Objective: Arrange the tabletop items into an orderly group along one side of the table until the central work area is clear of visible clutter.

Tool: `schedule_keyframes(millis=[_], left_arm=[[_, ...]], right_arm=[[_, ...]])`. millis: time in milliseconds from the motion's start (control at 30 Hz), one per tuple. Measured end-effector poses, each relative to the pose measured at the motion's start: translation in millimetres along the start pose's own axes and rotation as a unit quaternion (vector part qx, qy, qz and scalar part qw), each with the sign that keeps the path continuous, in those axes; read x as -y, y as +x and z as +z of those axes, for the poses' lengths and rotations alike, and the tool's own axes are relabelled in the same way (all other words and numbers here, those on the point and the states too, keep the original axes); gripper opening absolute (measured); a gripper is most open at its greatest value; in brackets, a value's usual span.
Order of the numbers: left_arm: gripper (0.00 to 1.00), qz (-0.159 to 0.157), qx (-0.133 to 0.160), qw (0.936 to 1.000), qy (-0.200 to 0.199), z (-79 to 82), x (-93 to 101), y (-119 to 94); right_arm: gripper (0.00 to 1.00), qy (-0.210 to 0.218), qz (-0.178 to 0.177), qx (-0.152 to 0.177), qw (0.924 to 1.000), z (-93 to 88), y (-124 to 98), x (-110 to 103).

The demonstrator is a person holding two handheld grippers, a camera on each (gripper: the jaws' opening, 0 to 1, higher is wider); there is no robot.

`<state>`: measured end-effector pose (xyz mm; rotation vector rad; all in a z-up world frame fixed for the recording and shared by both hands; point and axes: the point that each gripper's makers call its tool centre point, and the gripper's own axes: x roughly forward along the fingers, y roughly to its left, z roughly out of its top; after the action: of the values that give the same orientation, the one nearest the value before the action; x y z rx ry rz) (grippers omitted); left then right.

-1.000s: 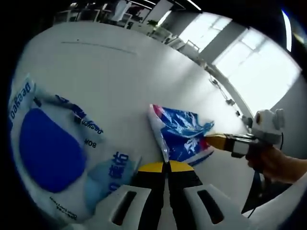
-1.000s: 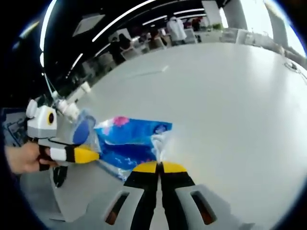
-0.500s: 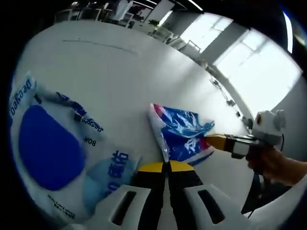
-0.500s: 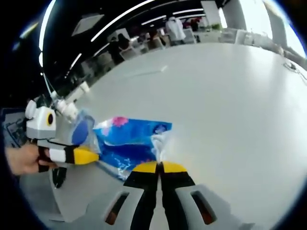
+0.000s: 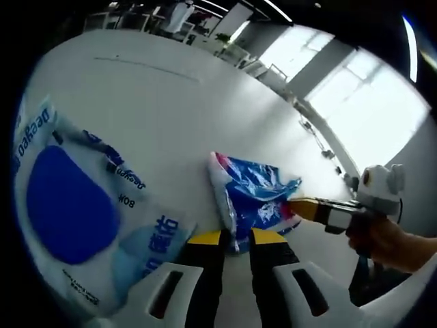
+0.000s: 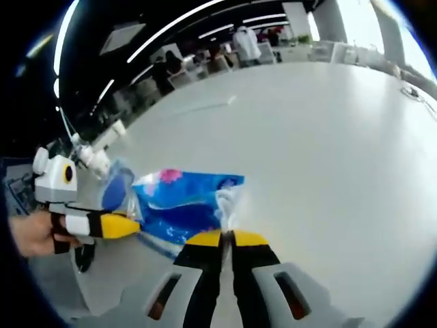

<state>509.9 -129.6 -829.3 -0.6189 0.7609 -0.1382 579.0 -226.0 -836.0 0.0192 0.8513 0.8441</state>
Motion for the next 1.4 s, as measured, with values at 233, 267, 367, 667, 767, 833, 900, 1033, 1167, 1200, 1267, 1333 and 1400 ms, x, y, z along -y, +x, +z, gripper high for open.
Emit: schedule_keyframes(millis=[233,267,367,667,767,833,900,1033,1167,1200,1267,1333,1400], left_arm=[[0.27,-0.005,0.037,0.9992,0.014,15.3,6.7,-9],[0.29,-0.005,0.037,0.9992,0.016,15.3,8.0,-9],[0.34,-0.007,0.044,0.9988,0.02,17.6,10.3,-13],[0.51,-0.019,0.034,0.9977,0.056,17.3,17.3,-31],[0.57,-0.019,0.043,0.9958,0.078,23.2,19.1,-42],[0.61,-0.028,0.055,0.9934,0.097,28.8,23.9,-50],[0.65,-0.029,0.058,0.9918,0.11,30.4,26.5,-57],[0.74,-0.034,0.066,0.9896,0.124,31.9,30.2,-70],[0.8,-0.025,0.067,0.987,0.144,30.9,26.8,-83],[0.81,-0.022,0.066,0.9869,0.146,30.5,25.3,-86],[0.85,-0.018,0.068,0.9868,0.146,31.0,21.8,-93],[0.88,-0.017,0.072,0.9862,0.148,32.3,16.4,-101],[0.88,-0.017,0.069,0.9867,0.147,31.4,11.3,-107]], right_arm=[[0.32,-0.067,-0.007,0.01,0.9977,2.1,2,-14],[0.35,-0.069,-0.009,0.009,0.9976,1.3,2,-16],[0.4,-0.058,-0.012,0.009,0.9982,-1.1,-2,-19],[0.46,-0.033,-0.039,0.04,0.9979,-1.5,-30,-25],[0.47,-0.029,-0.045,0.046,0.9975,-1.3,-40,-31],[0.48,-0.03,-0.05,0.055,0.9968,0.8,-47,-37],[0.48,-0.027,-0.054,0.061,0.9963,1.2,-52,-43],[0.49,-0.028,-0.061,0.071,0.9952,1.4,-63,-54],[0.5,-0.025,-0.065,0.077,0.9946,0.8,-72,-63],[0.5,-0.026,-0.065,0.08,0.9943,0.9,-74,-66],[0.52,-0.026,-0.065,0.083,0.9941,0.3,-76,-69],[0.53,-0.022,-0.065,0.084,0.9941,-1.7,-77,-70],[0.55,-0.013,-0.061,0.074,0.9953,-6.4,-77,-73]])
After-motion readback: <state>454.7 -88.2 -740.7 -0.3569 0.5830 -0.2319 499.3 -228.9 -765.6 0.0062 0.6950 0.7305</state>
